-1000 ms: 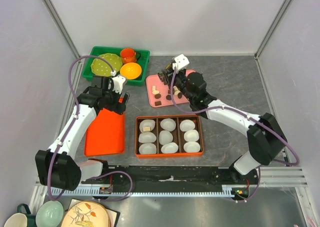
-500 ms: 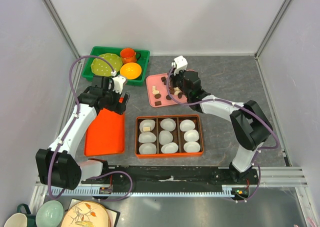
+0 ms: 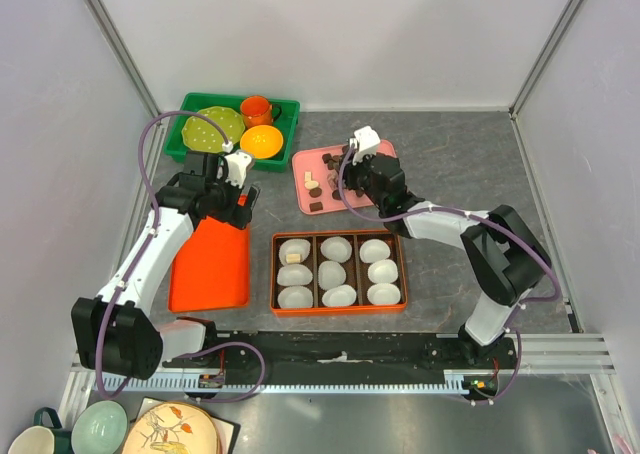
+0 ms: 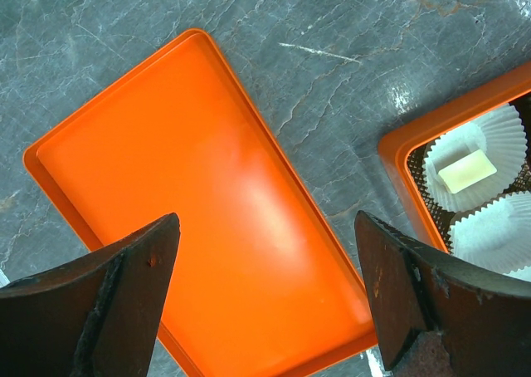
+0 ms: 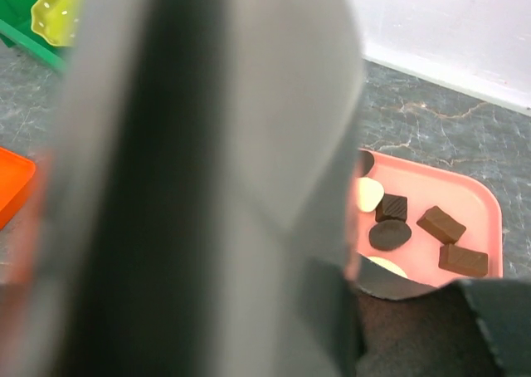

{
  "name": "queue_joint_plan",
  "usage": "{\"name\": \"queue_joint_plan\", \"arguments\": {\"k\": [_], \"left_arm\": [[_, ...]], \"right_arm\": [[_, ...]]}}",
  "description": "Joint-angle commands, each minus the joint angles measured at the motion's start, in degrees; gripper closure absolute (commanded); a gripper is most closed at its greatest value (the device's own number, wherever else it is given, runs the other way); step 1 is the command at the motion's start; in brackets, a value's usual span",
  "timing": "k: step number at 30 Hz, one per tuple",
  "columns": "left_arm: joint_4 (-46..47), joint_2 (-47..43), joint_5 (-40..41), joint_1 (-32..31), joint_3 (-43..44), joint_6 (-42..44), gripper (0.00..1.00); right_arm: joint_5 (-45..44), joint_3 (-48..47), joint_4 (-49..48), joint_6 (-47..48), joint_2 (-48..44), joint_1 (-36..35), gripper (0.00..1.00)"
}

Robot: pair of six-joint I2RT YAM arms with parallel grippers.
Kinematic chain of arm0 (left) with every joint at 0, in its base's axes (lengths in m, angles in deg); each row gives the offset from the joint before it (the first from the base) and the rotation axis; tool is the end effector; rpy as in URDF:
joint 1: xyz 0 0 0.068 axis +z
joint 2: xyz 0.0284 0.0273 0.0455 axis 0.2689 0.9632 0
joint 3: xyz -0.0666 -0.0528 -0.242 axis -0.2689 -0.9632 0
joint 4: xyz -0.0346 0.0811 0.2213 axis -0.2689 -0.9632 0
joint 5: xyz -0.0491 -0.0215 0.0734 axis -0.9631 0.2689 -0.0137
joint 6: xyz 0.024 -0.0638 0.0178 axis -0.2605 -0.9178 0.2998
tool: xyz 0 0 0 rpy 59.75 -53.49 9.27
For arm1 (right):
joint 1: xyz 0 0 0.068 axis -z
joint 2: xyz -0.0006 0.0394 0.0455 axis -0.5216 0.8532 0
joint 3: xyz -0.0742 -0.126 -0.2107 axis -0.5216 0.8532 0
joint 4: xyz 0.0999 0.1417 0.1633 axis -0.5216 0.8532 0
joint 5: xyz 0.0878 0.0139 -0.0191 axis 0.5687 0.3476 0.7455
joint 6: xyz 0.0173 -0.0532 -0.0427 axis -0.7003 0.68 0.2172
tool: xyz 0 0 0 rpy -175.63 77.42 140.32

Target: Pack the chocolate

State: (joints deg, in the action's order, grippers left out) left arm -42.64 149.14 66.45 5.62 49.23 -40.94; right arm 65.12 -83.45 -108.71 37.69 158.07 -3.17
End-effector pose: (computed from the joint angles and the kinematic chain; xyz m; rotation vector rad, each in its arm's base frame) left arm 0.2427 -0.0489 0.2600 0.5919 2.3972 -0.0893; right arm 0.3250 0.2171 0.2294 -0.4150 1.6686 0.3820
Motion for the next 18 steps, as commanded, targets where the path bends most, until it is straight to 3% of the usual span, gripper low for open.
{"name": "queue_joint_plan", "arguments": {"k": [1,18], "left_arm": [[0.96,-0.29,-0.40,0.31,1.29,1.24,0.07],[0.87,-0.82,-0.48,0.31,0.77,1.15,0.07]], "right_arm": [[0.68,1.01,-2.25,-1.10,-2.52,-0.02,0.49],[2.35,5.76,-2.51,-1.27,-8.93,-0.55,0.49]]}}
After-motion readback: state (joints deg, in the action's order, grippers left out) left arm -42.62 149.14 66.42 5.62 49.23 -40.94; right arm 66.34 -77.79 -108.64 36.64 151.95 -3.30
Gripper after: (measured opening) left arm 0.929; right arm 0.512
